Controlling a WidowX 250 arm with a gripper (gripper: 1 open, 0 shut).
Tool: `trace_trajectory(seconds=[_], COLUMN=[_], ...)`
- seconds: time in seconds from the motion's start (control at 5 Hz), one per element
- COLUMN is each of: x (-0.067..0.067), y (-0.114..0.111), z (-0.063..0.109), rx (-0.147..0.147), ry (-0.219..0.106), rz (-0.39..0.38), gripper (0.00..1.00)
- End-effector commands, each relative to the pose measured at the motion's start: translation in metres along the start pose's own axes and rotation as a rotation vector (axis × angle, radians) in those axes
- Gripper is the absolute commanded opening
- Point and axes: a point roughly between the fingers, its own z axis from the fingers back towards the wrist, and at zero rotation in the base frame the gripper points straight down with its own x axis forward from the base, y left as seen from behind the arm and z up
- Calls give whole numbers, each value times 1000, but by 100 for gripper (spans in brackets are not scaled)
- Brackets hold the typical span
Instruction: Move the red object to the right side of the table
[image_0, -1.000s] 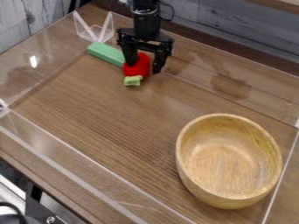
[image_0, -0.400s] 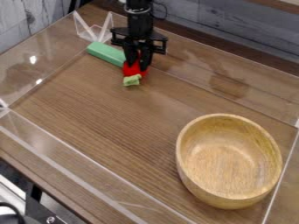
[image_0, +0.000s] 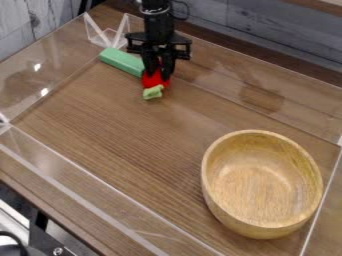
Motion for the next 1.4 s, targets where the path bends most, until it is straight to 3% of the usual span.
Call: trace_trajectory(seconds=[0.0, 0.4, 1.2], x=[3, 3, -6], y=[-18, -31, -59], z=[35, 43, 43], rx=[-22, -51, -74], ry=[-65, -58, -30], rz=[-31, -49, -136], gripper=[0, 0, 0])
